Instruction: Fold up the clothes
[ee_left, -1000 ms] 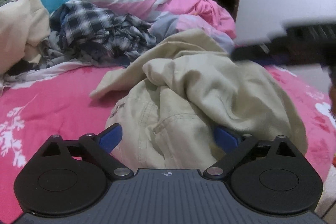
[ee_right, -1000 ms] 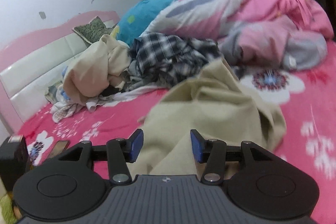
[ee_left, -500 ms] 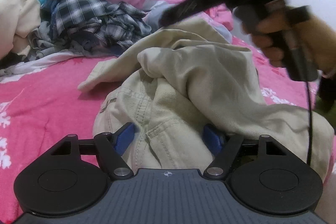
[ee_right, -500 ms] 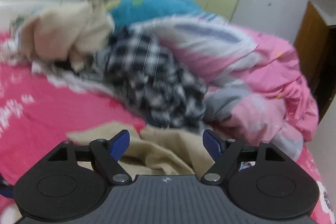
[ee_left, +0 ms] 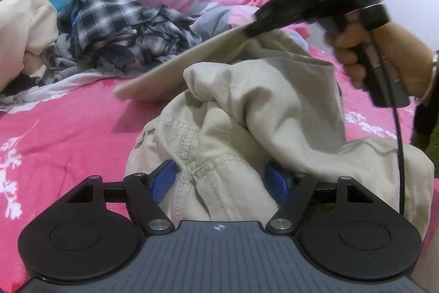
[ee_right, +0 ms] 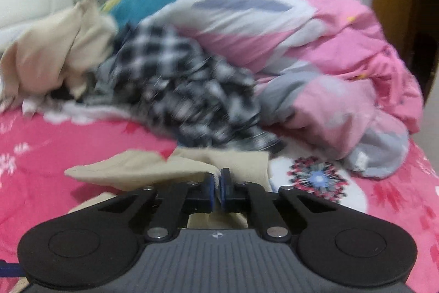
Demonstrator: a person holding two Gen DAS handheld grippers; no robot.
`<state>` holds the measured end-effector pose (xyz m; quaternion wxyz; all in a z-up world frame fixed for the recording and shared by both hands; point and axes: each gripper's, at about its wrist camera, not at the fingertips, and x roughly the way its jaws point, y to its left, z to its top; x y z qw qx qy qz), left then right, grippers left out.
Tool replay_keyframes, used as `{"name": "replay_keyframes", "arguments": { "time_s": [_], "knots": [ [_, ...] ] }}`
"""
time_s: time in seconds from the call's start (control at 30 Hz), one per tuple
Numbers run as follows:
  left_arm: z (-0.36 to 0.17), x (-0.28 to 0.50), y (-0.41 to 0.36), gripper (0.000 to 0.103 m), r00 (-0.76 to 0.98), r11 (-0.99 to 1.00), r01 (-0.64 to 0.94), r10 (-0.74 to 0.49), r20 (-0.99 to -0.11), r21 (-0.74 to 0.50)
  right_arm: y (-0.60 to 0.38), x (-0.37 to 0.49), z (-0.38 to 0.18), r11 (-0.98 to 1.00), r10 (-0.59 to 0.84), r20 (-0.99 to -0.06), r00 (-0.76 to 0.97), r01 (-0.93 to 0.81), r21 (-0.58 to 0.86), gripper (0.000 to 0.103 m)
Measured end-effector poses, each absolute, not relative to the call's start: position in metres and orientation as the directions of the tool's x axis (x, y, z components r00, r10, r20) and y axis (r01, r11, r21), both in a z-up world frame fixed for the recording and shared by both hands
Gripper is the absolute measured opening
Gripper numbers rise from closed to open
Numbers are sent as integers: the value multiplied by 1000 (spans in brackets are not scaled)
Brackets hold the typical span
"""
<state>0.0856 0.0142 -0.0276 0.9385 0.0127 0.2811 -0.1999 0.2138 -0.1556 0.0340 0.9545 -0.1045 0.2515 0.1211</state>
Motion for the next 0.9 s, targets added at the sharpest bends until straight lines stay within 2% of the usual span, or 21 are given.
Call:
{"name": "replay_keyframes", "arguments": {
  "time_s": [0.17, 0.47, 0.67, 0.9],
  "knots": [
    [-25, 84, 14, 72, 762, 921, 378, -364, -536, -88, -204, 194, 59, 977, 142, -437, 888, -196, -81, 0],
    [-21, 83, 13, 72, 763, 922, 380, -358, -538, -75, -300, 152, 61, 998, 31, -405, 914, -10, 54, 0],
    [-22, 82, 12, 72, 764, 925, 374, -346, -545, -63, -355, 129, 27, 979, -54, -461, 886, 139, 151, 1],
    [-22, 82, 10, 73, 767, 931, 362, -327, -552, -50, -394, 111, -32, 944, -115, -587, 801, 272, 187, 1]
  ]
}}
